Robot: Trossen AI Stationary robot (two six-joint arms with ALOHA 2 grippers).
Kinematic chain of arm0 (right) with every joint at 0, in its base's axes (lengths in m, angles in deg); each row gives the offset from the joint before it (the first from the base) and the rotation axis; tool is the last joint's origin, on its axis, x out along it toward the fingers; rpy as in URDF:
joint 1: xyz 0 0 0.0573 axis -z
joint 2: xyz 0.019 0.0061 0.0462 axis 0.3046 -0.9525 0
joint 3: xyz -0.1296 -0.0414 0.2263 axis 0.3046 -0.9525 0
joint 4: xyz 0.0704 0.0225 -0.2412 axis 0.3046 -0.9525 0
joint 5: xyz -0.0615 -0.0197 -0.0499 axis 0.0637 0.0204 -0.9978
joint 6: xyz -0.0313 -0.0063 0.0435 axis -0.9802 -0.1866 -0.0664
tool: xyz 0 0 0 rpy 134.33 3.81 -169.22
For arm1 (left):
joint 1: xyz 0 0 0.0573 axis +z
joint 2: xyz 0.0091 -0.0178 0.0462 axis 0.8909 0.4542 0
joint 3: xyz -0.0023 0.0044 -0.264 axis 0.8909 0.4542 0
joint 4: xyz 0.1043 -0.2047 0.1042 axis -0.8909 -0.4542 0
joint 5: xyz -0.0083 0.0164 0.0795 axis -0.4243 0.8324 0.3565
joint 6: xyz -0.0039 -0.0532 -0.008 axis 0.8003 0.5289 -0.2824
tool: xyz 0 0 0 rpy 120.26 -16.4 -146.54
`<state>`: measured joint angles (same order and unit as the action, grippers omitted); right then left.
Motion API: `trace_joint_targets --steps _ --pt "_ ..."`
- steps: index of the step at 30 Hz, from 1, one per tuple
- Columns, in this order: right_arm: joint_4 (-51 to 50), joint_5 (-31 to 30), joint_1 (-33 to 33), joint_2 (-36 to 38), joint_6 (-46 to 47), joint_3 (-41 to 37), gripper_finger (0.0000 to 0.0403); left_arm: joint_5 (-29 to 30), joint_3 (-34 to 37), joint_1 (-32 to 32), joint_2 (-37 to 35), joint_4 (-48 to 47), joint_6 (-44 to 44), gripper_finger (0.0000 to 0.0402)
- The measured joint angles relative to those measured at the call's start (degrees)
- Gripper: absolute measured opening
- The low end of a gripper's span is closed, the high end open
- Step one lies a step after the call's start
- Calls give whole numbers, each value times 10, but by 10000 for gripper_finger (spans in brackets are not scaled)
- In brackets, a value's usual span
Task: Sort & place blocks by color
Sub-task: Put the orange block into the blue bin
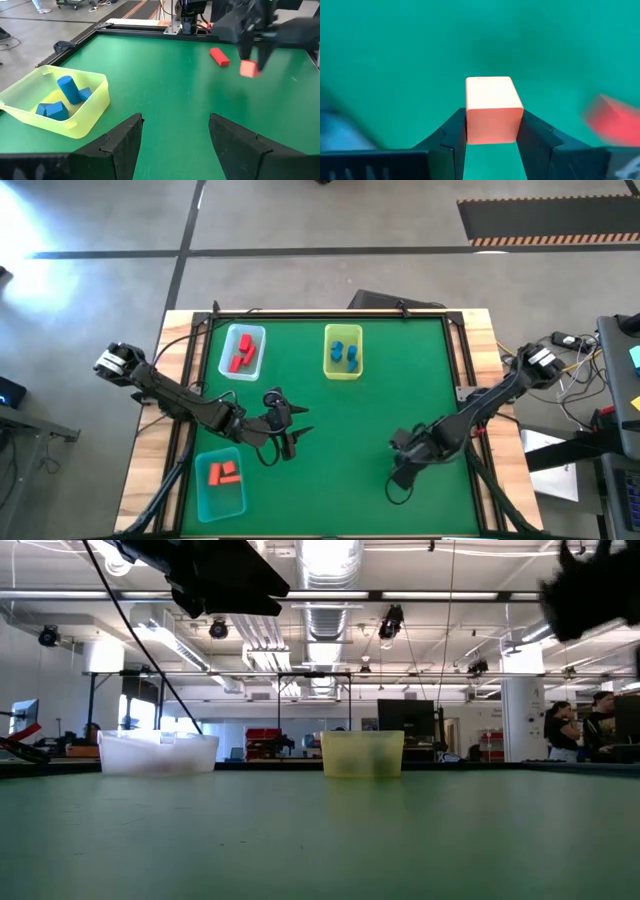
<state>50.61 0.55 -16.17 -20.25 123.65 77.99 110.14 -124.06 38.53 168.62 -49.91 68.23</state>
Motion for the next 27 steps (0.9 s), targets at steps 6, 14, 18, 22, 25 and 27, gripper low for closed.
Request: trace_joint_targets --steps 6,14,18,22,25,27 --pt "252 -148 24 12 -177 -17 121 -1 0 -10 0 22 -9 212" --pt "565 -186 83 -42 -422 -20 121 -1 0 -66 1 107 -125 212" --pt "717 -181 110 -88 -477 -21 121 -1 0 -96 2 125 -187 212" --pt "858 -156 135 -133 -504 -21 121 1 1 -107 12 139 -212 212" --pt "928 -110 157 -159 -484 -21 121 20 -1 -107 29 139 -211 212" --pt "954 -81 170 -174 -465 -21 121 34 -2 -108 38 147 -213 212"
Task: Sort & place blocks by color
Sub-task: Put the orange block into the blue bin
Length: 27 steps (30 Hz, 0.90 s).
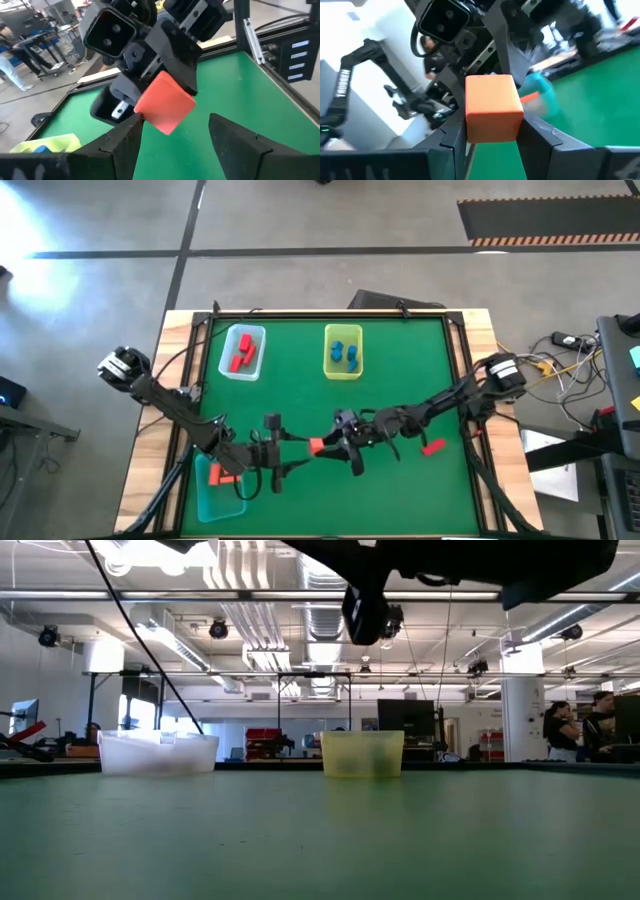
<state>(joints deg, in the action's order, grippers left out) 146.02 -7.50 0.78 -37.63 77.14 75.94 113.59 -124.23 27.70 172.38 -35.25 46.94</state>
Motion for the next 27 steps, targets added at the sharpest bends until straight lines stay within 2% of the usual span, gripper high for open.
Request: trace_joint_targets --steps 4,21,27 --pt "7 35 18 -18 27 7 121 42 3 1 8 16 -2 212" --pt "7 58 26 -25 59 15 121 47 1 15 8 19 -16 212" --pt "2 108 45 -25 91 15 121 52 2 16 8 19 -30 212"
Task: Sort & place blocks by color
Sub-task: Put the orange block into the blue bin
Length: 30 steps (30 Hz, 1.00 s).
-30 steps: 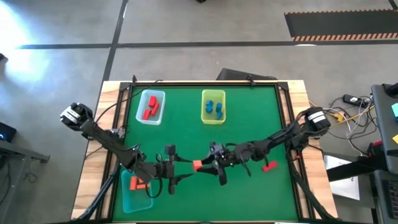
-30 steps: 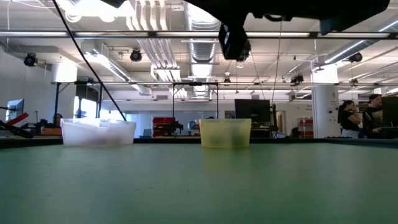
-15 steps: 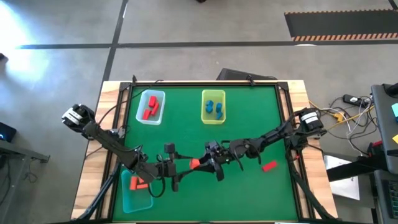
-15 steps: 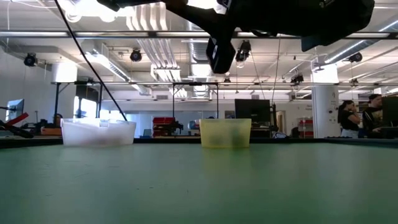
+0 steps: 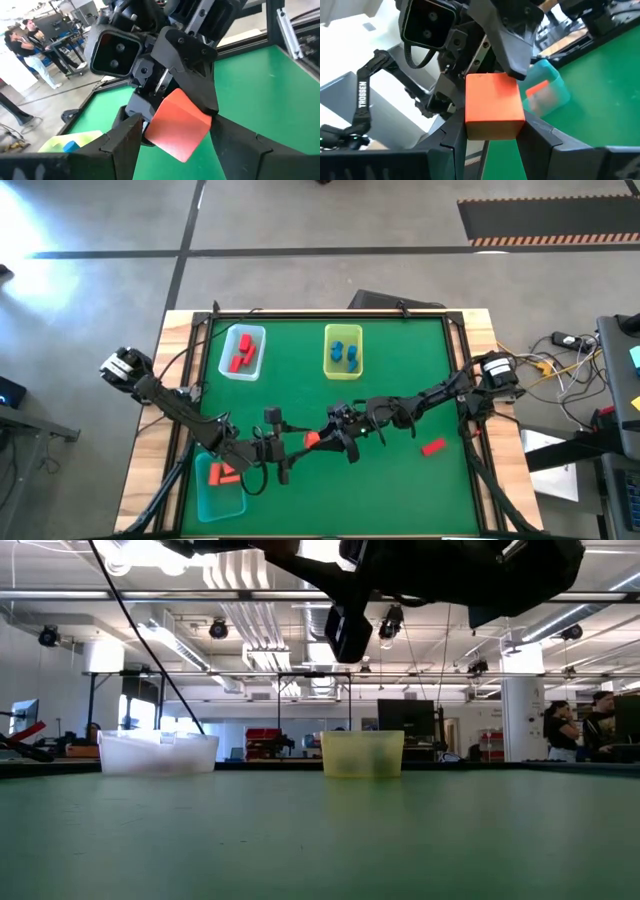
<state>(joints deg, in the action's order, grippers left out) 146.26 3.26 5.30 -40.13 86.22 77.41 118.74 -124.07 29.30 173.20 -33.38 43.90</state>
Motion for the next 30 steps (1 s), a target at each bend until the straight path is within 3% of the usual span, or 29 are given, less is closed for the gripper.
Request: trace_joint_targets --steps 5,11,23,30 --pt "-10 56 20 0 25 0 121 -24 0 1 -1 -1 -47 212" --pt "-13 76 28 0 14 3 121 -38 0 1 4 0 -59 210" --pt "-88 98 41 0 -1 21 133 -36 -4 3 35 -6 -54 136" --pt "-85 100 56 0 -18 22 192 -39 -4 0 35 -1 9 123"
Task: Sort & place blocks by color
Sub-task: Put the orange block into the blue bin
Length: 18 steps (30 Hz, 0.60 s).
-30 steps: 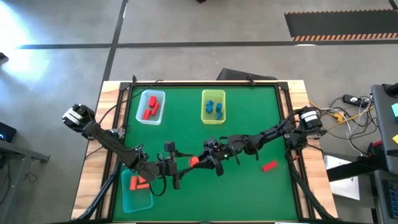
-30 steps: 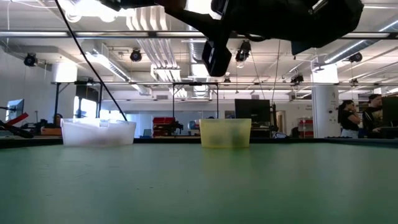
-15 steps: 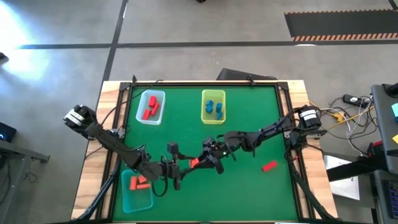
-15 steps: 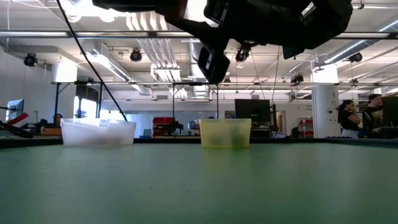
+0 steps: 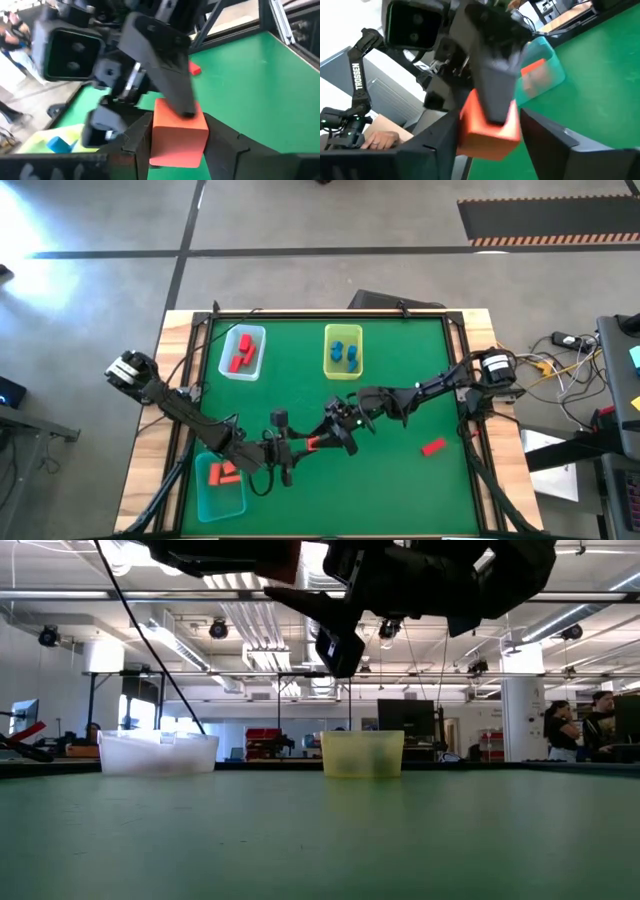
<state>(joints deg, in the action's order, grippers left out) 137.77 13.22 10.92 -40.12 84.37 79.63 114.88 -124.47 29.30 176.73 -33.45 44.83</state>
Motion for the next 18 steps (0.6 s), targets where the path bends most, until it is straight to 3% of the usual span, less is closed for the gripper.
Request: trace_joint_targets --steps 5,12,15,18 --pt "-19 51 30 2 -6 0 238 -6 0 -18 -3 -18 92 122" --pt "-64 54 76 2 -33 3 261 -69 -46 -47 -6 -111 299 122" --pt "-72 50 93 2 -37 3 259 -96 -88 -63 -6 -182 398 122" --pt "-73 47 102 3 -43 3 252 -123 -147 -87 -6 -314 513 122"
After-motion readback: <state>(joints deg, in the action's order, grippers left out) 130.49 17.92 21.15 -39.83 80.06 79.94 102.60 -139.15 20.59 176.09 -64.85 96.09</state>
